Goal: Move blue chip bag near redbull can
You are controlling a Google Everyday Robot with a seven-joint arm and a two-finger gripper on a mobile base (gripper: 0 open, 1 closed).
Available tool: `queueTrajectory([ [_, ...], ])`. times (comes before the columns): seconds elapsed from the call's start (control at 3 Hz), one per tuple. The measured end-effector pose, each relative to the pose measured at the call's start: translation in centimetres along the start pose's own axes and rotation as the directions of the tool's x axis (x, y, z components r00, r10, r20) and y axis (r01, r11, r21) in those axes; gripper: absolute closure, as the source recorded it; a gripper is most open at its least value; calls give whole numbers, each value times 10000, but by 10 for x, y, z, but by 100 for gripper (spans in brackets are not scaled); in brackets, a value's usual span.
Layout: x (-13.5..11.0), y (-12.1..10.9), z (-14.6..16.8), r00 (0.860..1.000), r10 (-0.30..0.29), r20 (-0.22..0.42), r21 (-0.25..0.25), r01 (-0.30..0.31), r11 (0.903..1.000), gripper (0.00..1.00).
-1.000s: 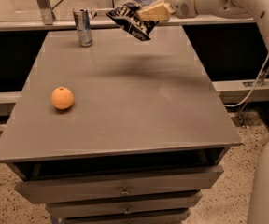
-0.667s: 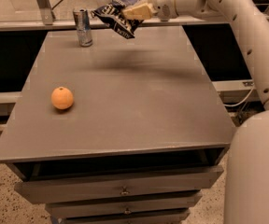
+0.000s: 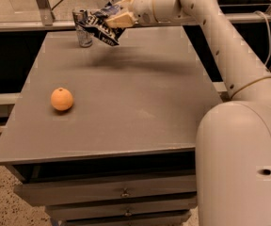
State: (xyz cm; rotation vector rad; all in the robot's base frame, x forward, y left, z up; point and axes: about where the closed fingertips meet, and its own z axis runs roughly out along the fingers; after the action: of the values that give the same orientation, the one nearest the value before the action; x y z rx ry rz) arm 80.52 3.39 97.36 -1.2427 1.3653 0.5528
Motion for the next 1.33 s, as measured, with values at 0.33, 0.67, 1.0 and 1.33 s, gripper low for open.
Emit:
queueTrajectory([
  [0.33,13,7,21,9999,48,-141,-387,-53,9992,88],
  [0.67,22,14,38,9996,67,-292,-648,-85,9979,65],
  [1.0,37,16,51,9981,145,-603,-768,-191,9969,41],
  [1.33,48,14,60,9958,176,-897,-773,-246,9967,18],
])
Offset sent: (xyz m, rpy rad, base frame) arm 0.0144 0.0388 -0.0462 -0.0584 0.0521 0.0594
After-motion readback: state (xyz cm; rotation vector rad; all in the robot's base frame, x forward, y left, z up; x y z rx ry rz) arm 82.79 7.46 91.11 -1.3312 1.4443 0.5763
